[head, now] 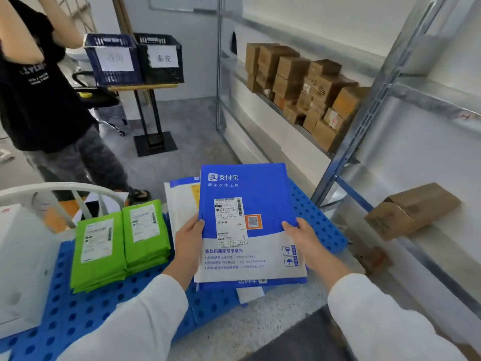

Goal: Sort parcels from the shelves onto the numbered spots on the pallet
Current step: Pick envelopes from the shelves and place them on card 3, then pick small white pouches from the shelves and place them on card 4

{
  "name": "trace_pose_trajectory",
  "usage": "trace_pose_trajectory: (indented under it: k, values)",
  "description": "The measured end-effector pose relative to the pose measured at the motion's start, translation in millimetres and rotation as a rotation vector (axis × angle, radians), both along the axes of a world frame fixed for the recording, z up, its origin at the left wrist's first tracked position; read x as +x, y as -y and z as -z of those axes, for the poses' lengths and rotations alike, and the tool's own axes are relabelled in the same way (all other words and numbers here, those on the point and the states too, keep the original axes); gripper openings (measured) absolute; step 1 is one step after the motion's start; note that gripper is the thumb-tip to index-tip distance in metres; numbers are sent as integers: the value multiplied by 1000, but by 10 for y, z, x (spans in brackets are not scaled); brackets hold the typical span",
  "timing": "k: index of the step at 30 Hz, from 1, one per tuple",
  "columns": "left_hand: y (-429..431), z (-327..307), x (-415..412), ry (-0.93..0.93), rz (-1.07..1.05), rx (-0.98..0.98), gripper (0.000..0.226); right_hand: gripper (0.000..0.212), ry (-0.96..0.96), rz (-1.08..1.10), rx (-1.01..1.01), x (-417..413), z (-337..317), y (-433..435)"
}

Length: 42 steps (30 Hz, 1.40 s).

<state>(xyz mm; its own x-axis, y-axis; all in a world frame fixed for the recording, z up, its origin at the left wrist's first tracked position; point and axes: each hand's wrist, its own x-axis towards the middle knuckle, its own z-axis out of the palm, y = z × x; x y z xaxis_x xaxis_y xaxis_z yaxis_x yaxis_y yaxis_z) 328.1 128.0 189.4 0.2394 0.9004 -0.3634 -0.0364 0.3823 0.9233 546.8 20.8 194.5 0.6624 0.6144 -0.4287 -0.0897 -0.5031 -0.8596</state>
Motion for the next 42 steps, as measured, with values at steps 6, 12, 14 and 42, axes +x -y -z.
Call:
trace_pose_trajectory:
  k: [6,12,14,42]
  values:
    - [-506,127,-132,-14,-34,14,24,18,7,-102,-39,-32,123,-697]
    - [-896,247,-119,-95,-98,9,17,26,21,-208,-93,48,237,-1294]
    - [-1021,312,-126,-156,-104,20,18,28,14,-250,-111,64,281,-1451]
    - [-1808,-1082,805,-962,421,1114,40,56,852,-627,-42,268,-1130,-2117]
